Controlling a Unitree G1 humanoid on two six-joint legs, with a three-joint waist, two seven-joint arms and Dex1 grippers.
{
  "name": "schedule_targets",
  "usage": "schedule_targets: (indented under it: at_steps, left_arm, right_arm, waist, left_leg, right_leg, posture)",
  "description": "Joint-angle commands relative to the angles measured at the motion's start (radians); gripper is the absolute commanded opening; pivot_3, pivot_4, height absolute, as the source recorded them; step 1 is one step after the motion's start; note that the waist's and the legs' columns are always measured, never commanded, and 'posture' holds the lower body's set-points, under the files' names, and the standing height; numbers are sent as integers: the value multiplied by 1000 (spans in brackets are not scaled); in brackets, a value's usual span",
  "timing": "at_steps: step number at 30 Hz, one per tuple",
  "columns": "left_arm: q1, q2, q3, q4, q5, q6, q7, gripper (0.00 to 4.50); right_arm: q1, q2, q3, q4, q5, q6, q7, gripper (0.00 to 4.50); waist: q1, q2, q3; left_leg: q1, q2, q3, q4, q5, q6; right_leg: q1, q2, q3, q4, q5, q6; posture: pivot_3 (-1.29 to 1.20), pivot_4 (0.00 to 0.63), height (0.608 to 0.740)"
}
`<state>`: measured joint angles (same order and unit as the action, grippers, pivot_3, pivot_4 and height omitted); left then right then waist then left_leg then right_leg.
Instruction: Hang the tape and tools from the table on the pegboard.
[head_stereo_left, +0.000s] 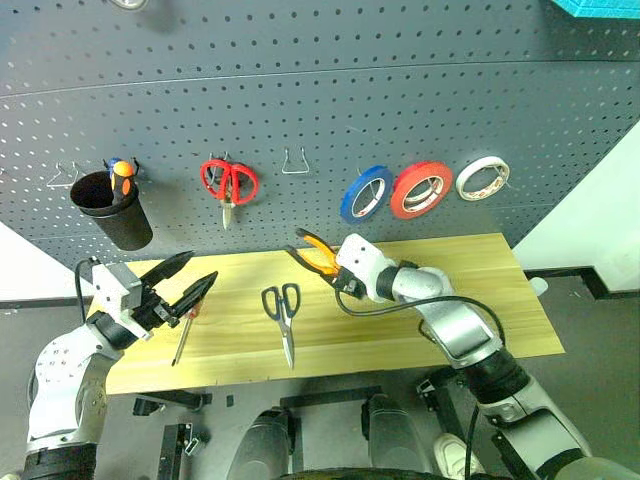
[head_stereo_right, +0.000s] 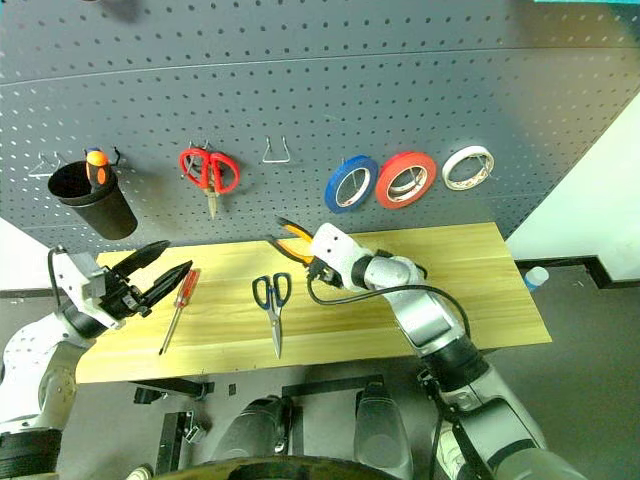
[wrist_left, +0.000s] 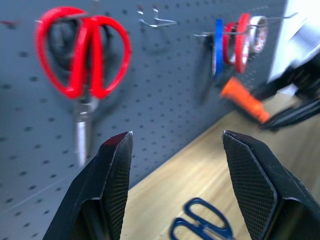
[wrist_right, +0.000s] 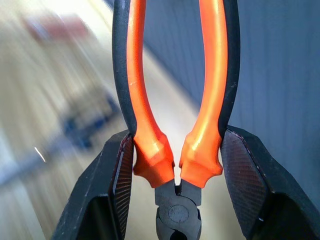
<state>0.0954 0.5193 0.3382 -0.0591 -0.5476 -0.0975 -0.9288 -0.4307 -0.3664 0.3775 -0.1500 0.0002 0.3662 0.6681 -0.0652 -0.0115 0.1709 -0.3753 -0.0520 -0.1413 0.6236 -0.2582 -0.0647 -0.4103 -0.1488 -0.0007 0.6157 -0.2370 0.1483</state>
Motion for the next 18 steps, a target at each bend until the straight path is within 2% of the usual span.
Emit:
schedule_targets:
  at_steps: [1, 4, 8, 12, 18]
  left_arm:
    - [-10, -15, 60, -53, -30, -37, 44, 2990]
    - [-18, -24, 77, -95, -41, -31, 81, 2990]
    - [-35, -30, 72, -147, -33, -25, 135, 2990]
    - [-9, -24, 68, -218, -65, 13, 147, 2990]
    - [69, -21, 59, -296, -77, 53, 141, 2990]
  right_arm:
    - [-62, 17, -64, -113, 90, -107, 62, 2240]
    - [-134, 54, -109, -128, 146, -97, 57, 2240]
    - [-259, 123, -163, -59, 154, -114, -3, 2240]
    - [-364, 173, -200, 74, 126, -176, -65, 2240]
    - [-494, 213, -235, 253, 110, -269, -125, 2240]
  waist:
    - [5, -2, 8]
    - [17, -7, 29]
    - [22, -6, 51]
    - [20, -7, 61]
    - [18, -5, 99]
  left_leg:
    - [0, 0, 0, 1, 0, 0]
    - [-2, 0, 0, 4, 0, 0]
    - [-4, 0, -1, 5, 0, 0]
    - [-16, 0, -1, 5, 0, 0]
    - [-19, -1, 0, 4, 0, 0]
  right_leg:
    - [0, 0, 0, 0, 0, 0]
    - [1, 0, 0, -1, 1, -3]
    - [-3, 0, 0, 0, 3, -9]
    - [-16, 0, 0, 2, 5, -7]
    - [-20, 0, 0, 3, 5, -8]
  posture:
    - [-38, 178, 729]
    - [-35, 208, 729]
    - [-33, 243, 729]
    - [-31, 272, 729]
    - [-12, 303, 729]
